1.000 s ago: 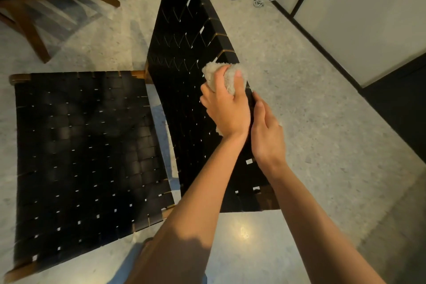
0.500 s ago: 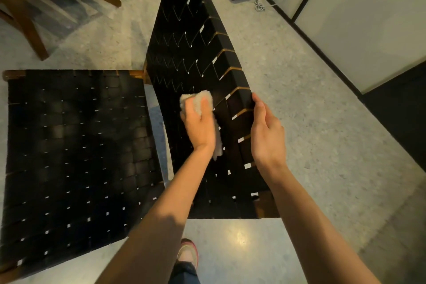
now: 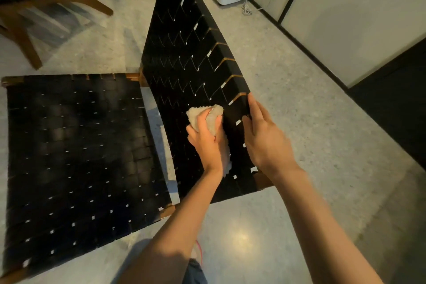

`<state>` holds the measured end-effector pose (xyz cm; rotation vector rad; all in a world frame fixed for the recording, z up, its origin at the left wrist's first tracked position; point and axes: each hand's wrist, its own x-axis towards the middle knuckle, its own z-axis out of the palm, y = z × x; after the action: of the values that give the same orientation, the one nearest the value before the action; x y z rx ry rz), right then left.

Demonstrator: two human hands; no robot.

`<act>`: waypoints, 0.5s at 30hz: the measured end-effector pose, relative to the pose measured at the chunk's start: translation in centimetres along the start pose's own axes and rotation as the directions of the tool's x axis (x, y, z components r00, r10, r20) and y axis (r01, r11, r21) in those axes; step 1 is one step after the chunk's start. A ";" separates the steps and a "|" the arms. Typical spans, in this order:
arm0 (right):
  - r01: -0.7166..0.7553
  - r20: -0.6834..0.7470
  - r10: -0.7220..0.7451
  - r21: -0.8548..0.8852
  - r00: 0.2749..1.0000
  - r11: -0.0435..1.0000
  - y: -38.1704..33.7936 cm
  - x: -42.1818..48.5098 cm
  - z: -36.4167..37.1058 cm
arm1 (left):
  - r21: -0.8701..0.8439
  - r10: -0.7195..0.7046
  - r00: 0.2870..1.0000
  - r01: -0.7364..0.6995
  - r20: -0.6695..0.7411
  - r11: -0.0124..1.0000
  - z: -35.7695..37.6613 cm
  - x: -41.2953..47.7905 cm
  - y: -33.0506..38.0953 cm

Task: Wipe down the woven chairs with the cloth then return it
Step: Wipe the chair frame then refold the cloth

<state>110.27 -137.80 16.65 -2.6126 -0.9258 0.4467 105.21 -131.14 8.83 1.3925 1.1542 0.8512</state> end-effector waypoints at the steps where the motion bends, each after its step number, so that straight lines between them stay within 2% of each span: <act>1: -0.005 -0.018 0.003 -0.118 1.000 0.993 -0.2 -0.7 0.4 | -0.015 0.035 0.999 -0.035 0.025 0.999 -0.2 0.0 0.0; 3: -0.027 -0.094 0.000 -0.288 0.996 0.957 -0.5 -1.8 1.1 | 0.007 0.128 0.991 -0.128 0.043 0.992 0.0 0.1 0.4; 4: -0.041 -0.132 -0.001 -0.316 0.991 0.948 -0.6 -1.9 1.3 | -0.018 0.160 0.985 -0.159 0.071 0.987 0.2 0.1 0.6; 7: -0.054 -0.222 0.001 -0.235 0.975 0.970 -0.8 -1.4 1.5 | -0.119 0.266 0.954 -0.250 0.141 0.961 0.8 0.2 1.1; 10: -0.014 -0.289 -0.062 -0.253 0.955 0.967 -0.7 -1.2 1.6 | -0.100 0.366 0.920 -0.355 0.142 0.930 0.9 0.5 -0.2; 13: -0.108 -0.386 -0.087 -0.457 0.919 0.883 -0.8 -1.5 3.0 | -0.038 0.452 0.877 -0.452 0.162 0.891 0.0 1.1 -4.0; 15: -0.210 -0.459 -0.094 -0.568 0.884 0.796 -1.1 -1.6 4.5 | -0.071 0.437 0.884 -0.431 0.167 0.899 -0.2 1.9 -6.5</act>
<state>106.67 -137.13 13.34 -3.0920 -0.9163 -0.5703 104.35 -129.62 2.29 1.6970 0.6928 1.0261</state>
